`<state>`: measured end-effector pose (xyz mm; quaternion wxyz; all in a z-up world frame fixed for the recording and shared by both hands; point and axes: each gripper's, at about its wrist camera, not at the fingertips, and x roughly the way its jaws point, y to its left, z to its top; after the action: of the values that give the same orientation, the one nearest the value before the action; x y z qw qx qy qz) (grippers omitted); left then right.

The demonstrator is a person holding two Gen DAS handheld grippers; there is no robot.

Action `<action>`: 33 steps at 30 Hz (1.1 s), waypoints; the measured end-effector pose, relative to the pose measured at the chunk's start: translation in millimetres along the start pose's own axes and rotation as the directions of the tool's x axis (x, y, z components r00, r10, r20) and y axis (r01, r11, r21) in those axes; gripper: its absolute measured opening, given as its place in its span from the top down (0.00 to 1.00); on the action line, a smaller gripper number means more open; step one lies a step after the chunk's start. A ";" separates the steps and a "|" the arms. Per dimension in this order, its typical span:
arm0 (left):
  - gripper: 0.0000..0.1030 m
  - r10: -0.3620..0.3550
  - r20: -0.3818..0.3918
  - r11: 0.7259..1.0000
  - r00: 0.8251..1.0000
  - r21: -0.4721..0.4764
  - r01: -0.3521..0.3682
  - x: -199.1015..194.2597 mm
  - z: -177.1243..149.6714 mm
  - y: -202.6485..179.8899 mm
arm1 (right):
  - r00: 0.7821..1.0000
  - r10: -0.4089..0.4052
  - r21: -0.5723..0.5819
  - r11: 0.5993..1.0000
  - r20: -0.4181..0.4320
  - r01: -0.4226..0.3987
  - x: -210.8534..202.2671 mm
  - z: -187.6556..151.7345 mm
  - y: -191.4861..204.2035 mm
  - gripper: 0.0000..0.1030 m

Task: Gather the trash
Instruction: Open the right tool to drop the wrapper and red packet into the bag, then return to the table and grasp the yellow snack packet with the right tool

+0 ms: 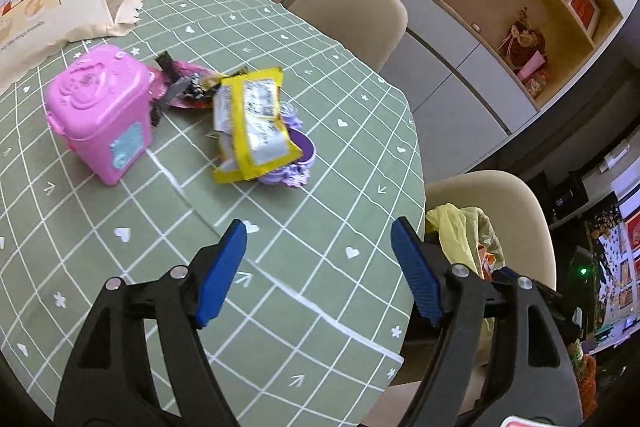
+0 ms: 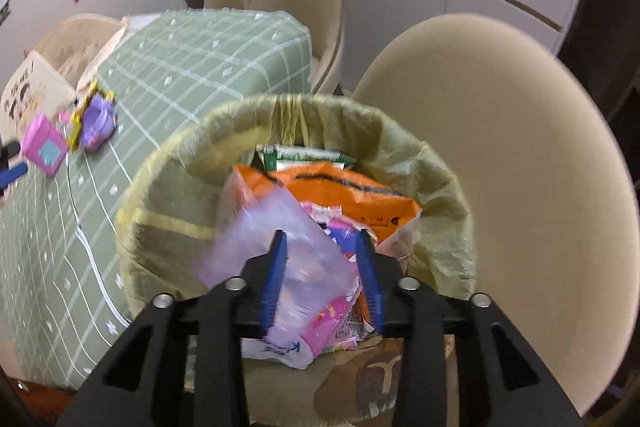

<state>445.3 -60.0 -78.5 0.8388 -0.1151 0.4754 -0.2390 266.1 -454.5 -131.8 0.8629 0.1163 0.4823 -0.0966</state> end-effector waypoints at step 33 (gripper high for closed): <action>0.27 0.140 0.182 0.989 0.973 0.027 -0.148 -74.0 62.9 121.3 | 0.911 0.410 -0.473 0.796 -0.039 -0.378 71.6 118.9 324.7 0.64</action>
<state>502.1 79.8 -41.7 0.8955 -0.0845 0.4002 -0.1758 489.9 -183.4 -97.8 0.8813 -0.0018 0.4277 0.2009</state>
